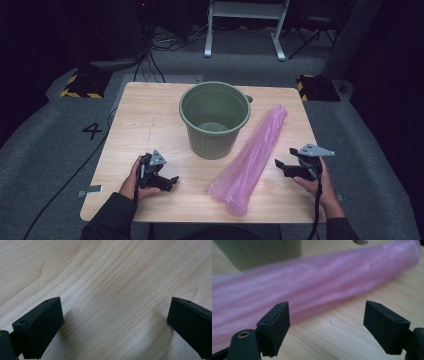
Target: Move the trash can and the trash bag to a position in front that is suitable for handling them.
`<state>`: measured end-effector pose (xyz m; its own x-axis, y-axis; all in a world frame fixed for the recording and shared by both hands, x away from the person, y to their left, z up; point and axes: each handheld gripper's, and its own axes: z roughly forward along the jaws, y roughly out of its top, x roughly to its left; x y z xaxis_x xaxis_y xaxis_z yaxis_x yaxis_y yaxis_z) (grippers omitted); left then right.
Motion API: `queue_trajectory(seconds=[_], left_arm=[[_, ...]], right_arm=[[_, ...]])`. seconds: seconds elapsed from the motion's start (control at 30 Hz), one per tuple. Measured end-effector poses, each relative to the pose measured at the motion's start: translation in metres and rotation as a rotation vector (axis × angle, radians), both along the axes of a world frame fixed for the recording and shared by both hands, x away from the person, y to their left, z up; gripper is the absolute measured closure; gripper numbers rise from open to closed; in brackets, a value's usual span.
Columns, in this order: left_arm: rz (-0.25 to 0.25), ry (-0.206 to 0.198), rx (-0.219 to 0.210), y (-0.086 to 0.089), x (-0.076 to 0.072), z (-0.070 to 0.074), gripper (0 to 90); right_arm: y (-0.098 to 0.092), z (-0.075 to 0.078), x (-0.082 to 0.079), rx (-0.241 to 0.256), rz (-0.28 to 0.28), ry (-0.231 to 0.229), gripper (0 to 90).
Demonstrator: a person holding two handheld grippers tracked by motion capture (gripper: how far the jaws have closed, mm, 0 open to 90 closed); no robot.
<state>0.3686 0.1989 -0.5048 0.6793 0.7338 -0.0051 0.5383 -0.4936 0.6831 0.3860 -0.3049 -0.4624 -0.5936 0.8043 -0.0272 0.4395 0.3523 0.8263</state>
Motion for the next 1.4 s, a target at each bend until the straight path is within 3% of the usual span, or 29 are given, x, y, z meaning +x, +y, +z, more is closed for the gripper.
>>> queue_trajectory(seconds=[0.13, 0.37, 0.43, 0.63, 0.8, 0.93, 1.1, 1.3, 1.4], left_arm=[[-0.024, -0.003, -0.002, 0.001, 0.002, 0.000, 0.4], [-0.046, 0.000, -0.004, -0.001, 0.009, 0.000, 0.4], [-0.057, -0.001, 0.001, -0.002, 0.015, 0.000, 0.4], [-0.069, 0.003, -0.001, -0.007, 0.031, 0.000, 0.3], [-0.081, 0.001, -0.002, -0.011, 0.045, 0.000, 0.4], [-0.090, 0.005, -0.005, -0.011, 0.057, 0.000, 0.4], [-0.071, 0.002, -0.003, -0.014, 0.070, 0.000, 0.3], [-0.068, 0.008, -0.007, -0.024, 0.084, 0.000, 0.0], [-0.093, 0.005, -0.006, -0.030, 0.091, 0.000, 0.0]], right_arm=[[0.020, 0.013, 0.004, 0.007, 0.064, -0.035, 21.3], [0.040, 0.015, 0.020, -0.001, 0.099, -0.041, 21.0], [0.049, 0.017, 0.024, 0.012, 0.134, -0.045, 20.6], [0.067, 0.016, 0.030, -0.034, 0.192, -0.026, 18.6], [0.078, 0.016, 0.038, -0.025, 0.239, -0.013, 18.3], [0.090, 0.015, 0.044, -0.054, 0.273, 0.006, 19.1], [0.105, 0.021, 0.048, -0.045, 0.289, -0.002, 18.9], [0.120, 0.023, 0.052, -0.073, 0.299, -0.023, 19.3], [0.126, 0.023, 0.055, -0.083, 0.315, -0.020, 19.4]])
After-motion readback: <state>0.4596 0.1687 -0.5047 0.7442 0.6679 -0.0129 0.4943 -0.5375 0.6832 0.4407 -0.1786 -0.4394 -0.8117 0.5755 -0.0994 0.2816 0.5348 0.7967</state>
